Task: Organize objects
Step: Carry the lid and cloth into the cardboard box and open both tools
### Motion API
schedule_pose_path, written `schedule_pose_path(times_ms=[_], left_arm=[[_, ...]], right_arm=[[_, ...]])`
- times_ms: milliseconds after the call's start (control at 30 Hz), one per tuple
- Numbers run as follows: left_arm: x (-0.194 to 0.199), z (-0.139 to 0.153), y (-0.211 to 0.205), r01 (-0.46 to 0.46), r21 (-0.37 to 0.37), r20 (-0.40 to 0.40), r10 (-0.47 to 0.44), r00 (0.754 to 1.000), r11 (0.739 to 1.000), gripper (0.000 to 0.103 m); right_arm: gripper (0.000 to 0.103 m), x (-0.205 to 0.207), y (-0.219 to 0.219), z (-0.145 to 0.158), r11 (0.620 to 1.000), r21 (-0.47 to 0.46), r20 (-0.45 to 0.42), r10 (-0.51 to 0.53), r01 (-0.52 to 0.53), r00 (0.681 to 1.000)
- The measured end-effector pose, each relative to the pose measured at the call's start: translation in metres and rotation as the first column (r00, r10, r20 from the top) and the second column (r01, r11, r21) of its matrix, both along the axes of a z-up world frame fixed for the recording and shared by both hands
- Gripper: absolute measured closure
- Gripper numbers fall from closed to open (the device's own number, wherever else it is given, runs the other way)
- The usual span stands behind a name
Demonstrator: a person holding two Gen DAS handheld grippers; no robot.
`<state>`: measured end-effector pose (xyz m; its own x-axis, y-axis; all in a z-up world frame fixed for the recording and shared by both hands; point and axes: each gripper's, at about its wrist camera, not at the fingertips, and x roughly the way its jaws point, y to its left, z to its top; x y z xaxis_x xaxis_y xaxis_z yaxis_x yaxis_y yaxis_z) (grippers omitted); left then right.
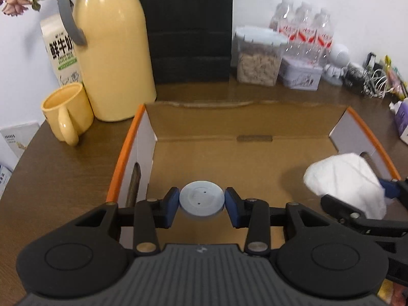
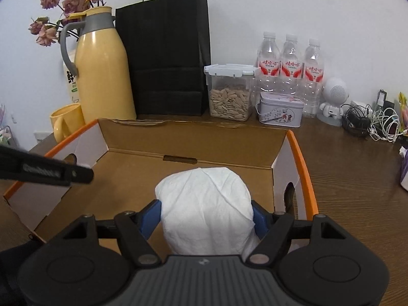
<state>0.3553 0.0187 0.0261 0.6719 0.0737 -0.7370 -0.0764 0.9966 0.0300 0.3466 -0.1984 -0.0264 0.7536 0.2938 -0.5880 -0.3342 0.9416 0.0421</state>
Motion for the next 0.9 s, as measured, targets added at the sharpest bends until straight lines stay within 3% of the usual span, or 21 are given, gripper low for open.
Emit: schedule_pose_path(times_ms=[133,233,267,300,400,900], left_arm=[[-0.002,-0.004,-0.001,-0.001,0.016,-0.007,0.001,1.0,1.0,0.062],[-0.007,-0.001,-0.002,-0.001,0.034,0.017,0.0,1.0,0.999,0.053],[-0.01,0.001,-0.002,-0.002,0.042,0.032,0.0,0.999,0.999,0.043],[-0.011,0.003,-0.002,-0.004,0.047,0.047,0.002,0.999,0.999,0.026],[-0.018,0.011,-0.002,-0.014,0.066,0.113,0.006,0.994,0.998,0.001],[-0.055,0.042,0.002,-0.027,0.045,0.213,0.017,0.977,0.999,0.0]], right_arm=[[0.024,-0.003,0.0,0.001,1.0,0.007,0.006,0.0,0.0,1.0],[0.017,-0.005,0.0,0.002,1.0,0.012,0.021,0.002,-0.002,1.0],[0.015,-0.006,0.001,0.003,1.0,0.013,0.027,0.003,-0.003,1.0],[0.013,-0.007,0.001,0.004,1.0,0.015,0.031,0.004,-0.005,0.999],[0.003,-0.009,0.0,0.006,1.0,0.023,0.047,0.002,-0.003,0.999],[0.0,-0.051,-0.005,0.042,0.999,0.035,0.162,0.0,-0.006,0.987]])
